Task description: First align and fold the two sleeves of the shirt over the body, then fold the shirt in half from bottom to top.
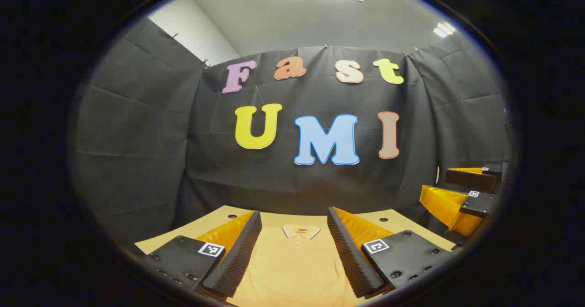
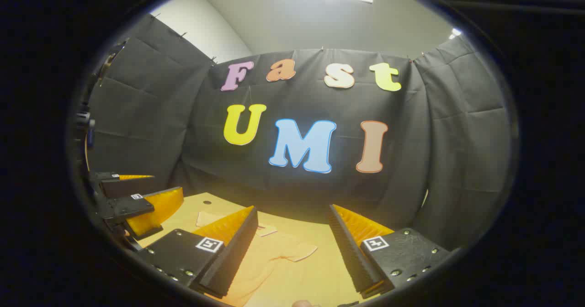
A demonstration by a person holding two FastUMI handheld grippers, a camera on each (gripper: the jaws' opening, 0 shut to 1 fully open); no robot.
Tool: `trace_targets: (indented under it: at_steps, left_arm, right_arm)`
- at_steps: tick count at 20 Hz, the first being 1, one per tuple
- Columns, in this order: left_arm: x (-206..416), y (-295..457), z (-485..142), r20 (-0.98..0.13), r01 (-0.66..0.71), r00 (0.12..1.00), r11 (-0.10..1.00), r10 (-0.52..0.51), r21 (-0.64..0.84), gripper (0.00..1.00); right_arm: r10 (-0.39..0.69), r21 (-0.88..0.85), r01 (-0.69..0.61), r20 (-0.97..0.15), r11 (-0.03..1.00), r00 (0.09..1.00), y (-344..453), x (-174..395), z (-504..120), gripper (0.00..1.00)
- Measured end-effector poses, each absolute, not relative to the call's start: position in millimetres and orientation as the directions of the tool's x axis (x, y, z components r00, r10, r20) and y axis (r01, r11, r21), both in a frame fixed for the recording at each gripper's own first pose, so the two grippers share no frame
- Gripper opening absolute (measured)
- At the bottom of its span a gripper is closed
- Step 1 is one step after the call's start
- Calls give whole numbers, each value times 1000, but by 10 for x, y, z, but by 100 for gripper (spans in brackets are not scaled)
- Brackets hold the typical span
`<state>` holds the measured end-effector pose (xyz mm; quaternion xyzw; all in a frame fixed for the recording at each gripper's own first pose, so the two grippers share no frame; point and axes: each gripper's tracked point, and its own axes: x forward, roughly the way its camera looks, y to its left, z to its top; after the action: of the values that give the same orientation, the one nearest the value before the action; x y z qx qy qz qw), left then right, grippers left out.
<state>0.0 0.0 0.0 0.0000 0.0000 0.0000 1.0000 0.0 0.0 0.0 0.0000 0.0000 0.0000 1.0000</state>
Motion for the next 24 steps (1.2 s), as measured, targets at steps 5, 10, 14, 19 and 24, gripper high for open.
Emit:
trace_targets:
  at_steps: [5,10,14,19,24]
  left_arm:
    - [229,248,115,12,53,999,998,-53,33,94]
    - [514,340,114,6,74,997,997,-75,36,96]
    - [768,357,32,4,71,997,997,-71,13,94]
    - [1055,469,-94,-3,32,999,999,-32,-15,95]
    - [1320,575,-253,-29,7,1000,1000,-6,2,96]
  right_arm:
    - [-32,45,32,-14,998,999,72,157,10,95]
    - [-71,78,74,-43,994,997,31,370,-50,95]
    - [-82,50,86,-69,995,994,-18,556,-170,96]
    - [-67,52,73,-105,996,992,-38,859,-347,96]
    - [-70,91,88,-182,992,981,-145,1303,-683,96]
